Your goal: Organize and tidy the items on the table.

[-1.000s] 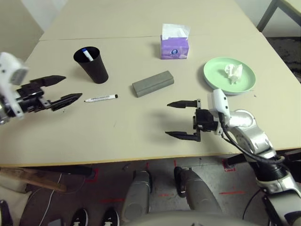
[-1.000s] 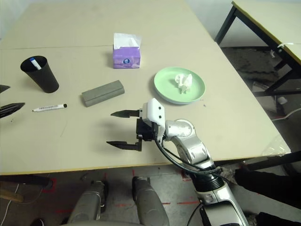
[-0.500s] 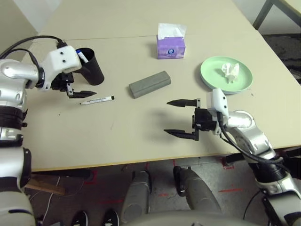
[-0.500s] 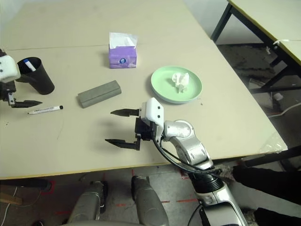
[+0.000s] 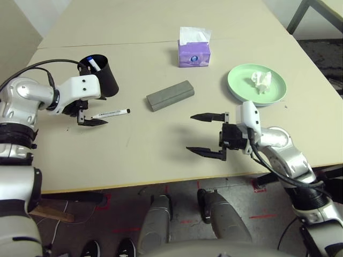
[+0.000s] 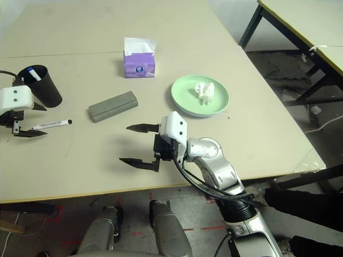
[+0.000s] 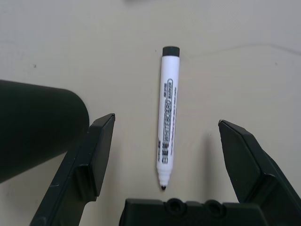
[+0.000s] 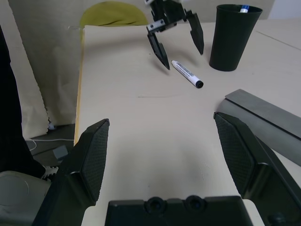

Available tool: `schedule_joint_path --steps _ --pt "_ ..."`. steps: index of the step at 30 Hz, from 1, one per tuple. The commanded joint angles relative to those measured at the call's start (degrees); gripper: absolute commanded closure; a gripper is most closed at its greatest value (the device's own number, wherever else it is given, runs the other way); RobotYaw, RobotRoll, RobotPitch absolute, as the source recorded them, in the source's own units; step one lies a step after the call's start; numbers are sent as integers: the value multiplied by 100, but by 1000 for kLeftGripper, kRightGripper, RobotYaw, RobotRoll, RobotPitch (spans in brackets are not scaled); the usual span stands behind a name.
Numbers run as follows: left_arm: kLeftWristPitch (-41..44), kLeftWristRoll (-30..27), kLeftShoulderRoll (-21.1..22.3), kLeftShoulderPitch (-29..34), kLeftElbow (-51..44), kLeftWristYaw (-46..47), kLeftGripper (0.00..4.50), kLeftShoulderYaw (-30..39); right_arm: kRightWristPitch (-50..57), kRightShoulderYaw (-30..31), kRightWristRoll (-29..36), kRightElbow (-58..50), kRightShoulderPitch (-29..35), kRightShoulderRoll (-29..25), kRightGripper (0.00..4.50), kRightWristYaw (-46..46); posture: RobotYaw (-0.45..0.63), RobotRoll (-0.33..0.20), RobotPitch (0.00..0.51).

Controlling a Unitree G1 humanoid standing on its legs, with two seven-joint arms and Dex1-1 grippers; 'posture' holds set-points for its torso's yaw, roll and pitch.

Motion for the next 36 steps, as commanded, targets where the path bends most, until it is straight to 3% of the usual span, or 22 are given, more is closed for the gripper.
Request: schedule_joint_path --steps 1,19,22,32,33,36 --pt "-74 165 -88 -109 177 122 30 -93 66 9 -2 -118 11 -31 0 1 -153 0 198" --pt "18 473 -350 -438 745 150 30 -259 90 23 -48 -220 -26 -60 0 -78 -174 0 191" --pt "24 470 -358 -451 777 131 708 -245 97 9 -40 -215 -66 -58 0 -85 -174 0 188" --pt "146 382 -360 -468 755 104 4236 -163 134 -53 0 -195 -251 -52 0 -134 -174 0 174" --pt "160 363 -363 -467 745 95 4485 -150 140 -58 2 -190 -272 -49 0 -137 -172 0 172" --pt "192 329 -360 -461 727 81 4485 -130 145 -71 1 -180 -297 -42 0 -137 -172 0 172"
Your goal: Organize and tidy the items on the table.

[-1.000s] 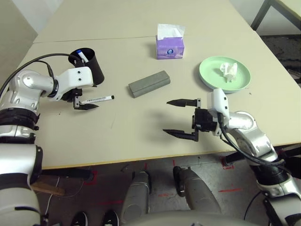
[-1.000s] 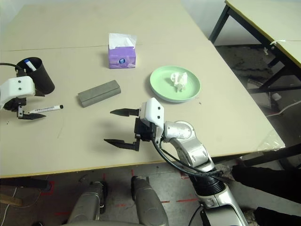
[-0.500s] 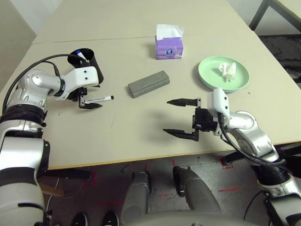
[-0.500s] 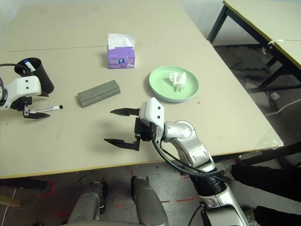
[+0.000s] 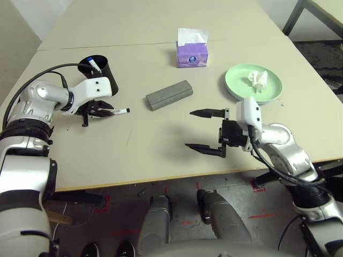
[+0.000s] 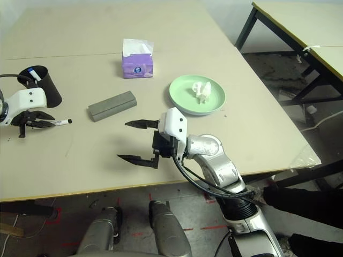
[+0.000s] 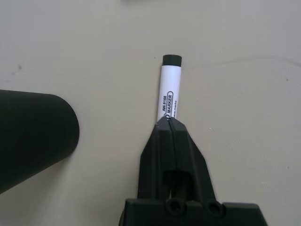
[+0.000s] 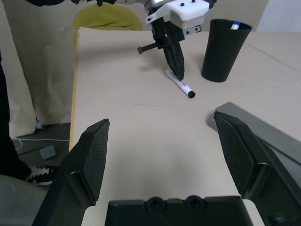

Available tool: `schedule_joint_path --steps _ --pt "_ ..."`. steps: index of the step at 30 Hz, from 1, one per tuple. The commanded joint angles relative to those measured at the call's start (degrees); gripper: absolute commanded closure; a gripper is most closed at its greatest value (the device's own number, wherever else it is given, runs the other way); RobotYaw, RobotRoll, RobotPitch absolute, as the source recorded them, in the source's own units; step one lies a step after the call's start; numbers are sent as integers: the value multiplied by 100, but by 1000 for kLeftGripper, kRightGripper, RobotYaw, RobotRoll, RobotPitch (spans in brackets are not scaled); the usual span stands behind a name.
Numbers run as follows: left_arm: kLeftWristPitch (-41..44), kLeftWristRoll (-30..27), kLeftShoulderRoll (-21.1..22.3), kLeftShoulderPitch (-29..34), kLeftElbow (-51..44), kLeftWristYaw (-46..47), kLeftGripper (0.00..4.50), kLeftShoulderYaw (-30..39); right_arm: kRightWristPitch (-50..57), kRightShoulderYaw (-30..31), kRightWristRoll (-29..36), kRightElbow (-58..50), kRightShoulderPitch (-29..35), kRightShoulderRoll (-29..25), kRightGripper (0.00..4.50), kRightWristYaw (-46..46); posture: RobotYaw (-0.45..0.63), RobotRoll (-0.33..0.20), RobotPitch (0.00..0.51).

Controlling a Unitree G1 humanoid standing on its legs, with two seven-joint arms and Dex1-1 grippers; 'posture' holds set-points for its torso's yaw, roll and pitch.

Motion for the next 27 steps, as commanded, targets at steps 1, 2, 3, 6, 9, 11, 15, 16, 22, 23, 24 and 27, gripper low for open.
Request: schedule_joint_path --steps 1,2,3,6,9,11,15,16,22,23,24,27 --pt "64 -47 -12 -27 29 -42 4485 48 38 -7 -5 -56 -24 -6 0 -3 -169 0 169" --pt "81 -59 -12 -24 23 -46 4485 56 34 -8 -11 -47 -28 -11 0 0 -169 0 169" --pt "95 -67 -12 -21 17 -50 4485 60 31 -9 -15 -34 -34 -13 0 4 -167 0 169" --pt "161 -126 -24 -2 -40 -63 4485 102 25 1 -26 -25 -29 -14 0 9 -167 0 169" --pt "234 -147 -26 3 -90 -107 4113 89 24 12 -31 -22 -24 -5 0 6 -166 0 174" --pt "235 -107 -17 6 -107 -106 3565 28 25 15 -31 -15 -27 3 0 2 -167 0 174" --pt "217 -12 -30 58 -128 -124 2225 -83 -7 32 -52 8 2 21 0 -2 -171 0 178" --pt "211 15 -40 63 -128 -125 1818 -111 -8 37 -56 5 9 22 0 -2 -171 0 178" --pt "168 227 -136 -3 -11 -34 11 -270 13 53 -62 -47 38 19 0 -16 -177 0 181" --pt "178 250 -158 -26 17 -26 11 -293 13 53 -62 -51 39 18 0 -17 -177 0 181" --pt "172 293 -177 -49 55 3 11 -324 20 51 -59 -60 36 19 0 -23 -181 0 181" --pt "169 442 -212 -102 191 72 11 -408 43 48 -49 -108 36 14 0 -45 -185 0 182"
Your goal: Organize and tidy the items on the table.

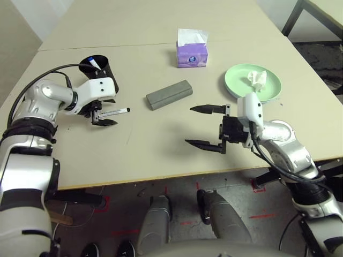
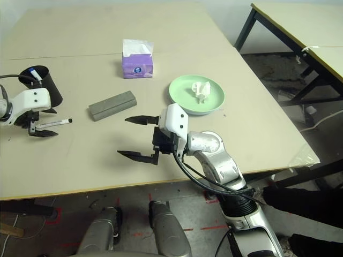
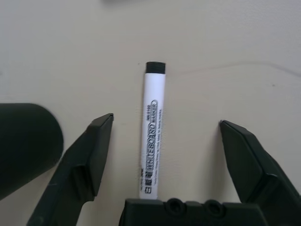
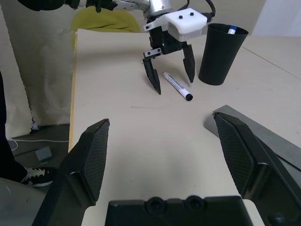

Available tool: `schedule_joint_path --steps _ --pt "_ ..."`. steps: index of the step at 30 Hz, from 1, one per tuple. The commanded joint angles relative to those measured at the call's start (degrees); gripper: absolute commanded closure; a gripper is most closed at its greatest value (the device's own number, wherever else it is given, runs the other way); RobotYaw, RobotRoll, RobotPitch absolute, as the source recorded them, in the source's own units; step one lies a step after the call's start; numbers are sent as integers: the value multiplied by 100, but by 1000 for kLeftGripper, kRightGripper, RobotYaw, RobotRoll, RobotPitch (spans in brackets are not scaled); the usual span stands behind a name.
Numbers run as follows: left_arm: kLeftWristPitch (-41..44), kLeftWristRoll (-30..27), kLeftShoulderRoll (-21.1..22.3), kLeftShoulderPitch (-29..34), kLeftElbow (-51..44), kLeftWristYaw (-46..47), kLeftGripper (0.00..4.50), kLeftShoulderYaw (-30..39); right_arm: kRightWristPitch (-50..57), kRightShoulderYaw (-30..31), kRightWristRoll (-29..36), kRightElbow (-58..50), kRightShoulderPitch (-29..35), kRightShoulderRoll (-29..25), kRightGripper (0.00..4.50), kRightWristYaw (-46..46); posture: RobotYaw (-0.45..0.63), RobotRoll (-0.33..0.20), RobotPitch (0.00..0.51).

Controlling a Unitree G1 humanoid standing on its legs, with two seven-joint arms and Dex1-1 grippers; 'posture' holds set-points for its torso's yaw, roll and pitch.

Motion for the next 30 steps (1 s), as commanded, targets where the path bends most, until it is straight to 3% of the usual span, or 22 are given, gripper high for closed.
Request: schedule_joint_path --steps 1,8,11,22,25,30 --pt "-4 236 -52 -50 243 100 11 -175 49 52 -36 -131 64 -9 0 -16 -189 0 182" --pt "-8 291 -97 -121 426 98 11 -228 70 16 -28 -157 80 -47 0 -25 -194 0 182" --pt "-3 270 -105 -132 462 54 595 -204 77 25 -30 -183 99 -42 0 -39 -195 0 181" --pt "44 198 -75 -121 433 -68 4254 -123 64 51 -28 -163 107 -28 0 -24 -182 0 177" --pt "110 92 -64 -80 356 -160 4253 -51 55 58 -29 -146 119 -30 0 -8 -175 0 178" --pt "897 -767 -61 20 -333 -861 4253 499 97 51 20 -100 156 12 0 -26 -160 0 179"
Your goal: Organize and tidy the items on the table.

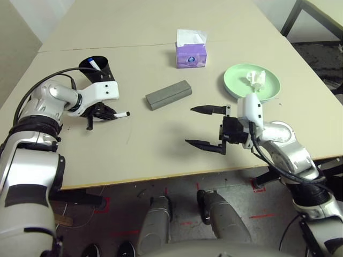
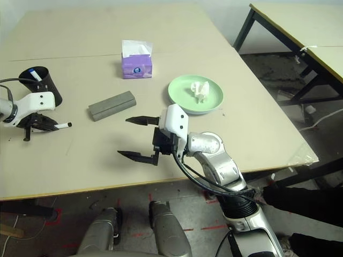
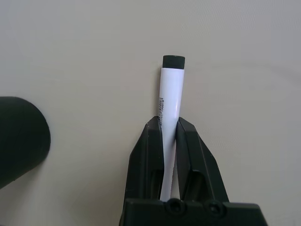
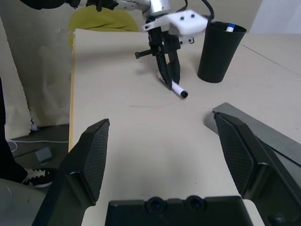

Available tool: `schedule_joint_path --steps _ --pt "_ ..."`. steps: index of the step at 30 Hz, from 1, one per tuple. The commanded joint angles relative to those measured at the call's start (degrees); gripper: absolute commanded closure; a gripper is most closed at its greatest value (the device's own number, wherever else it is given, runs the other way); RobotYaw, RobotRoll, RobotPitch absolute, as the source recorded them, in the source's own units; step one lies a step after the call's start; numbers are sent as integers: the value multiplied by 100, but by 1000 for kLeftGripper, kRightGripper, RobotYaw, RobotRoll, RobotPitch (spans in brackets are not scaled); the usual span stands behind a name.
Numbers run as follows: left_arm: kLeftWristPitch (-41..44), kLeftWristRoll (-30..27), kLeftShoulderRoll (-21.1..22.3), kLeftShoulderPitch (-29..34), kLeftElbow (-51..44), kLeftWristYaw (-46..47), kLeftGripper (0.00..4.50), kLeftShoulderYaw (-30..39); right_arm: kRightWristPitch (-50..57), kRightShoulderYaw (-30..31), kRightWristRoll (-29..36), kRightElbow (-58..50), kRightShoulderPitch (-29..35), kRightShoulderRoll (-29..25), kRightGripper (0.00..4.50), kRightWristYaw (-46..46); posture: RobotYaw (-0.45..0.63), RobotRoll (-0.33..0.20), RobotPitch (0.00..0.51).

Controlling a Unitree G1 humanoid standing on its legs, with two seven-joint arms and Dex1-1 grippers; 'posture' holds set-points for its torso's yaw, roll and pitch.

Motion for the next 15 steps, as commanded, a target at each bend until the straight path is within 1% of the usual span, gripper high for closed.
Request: schedule_joint_path --steps 1,6,8,12,15 --pt "737 -710 74 177 -751 -536 4253 470 74 26 59 -25 90 63 0 -17 -154 0 180" --pt "1969 -1570 390 820 -2347 -873 4253 1053 301 -142 156 106 40 258 0 -301 -133 0 184" --pt "2678 -2096 535 1170 -3188 -827 4253 1468 426 -230 145 205 -5 339 0 -510 -133 0 184" --pt "3807 -2975 588 1527 -4359 -428 4253 2233 550 -350 71 378 -107 464 0 -821 -95 0 183" --pt "4292 -3457 494 1645 -4895 127 4253 2789 573 -371 -8 506 -203 515 0 -982 -84 0 182"
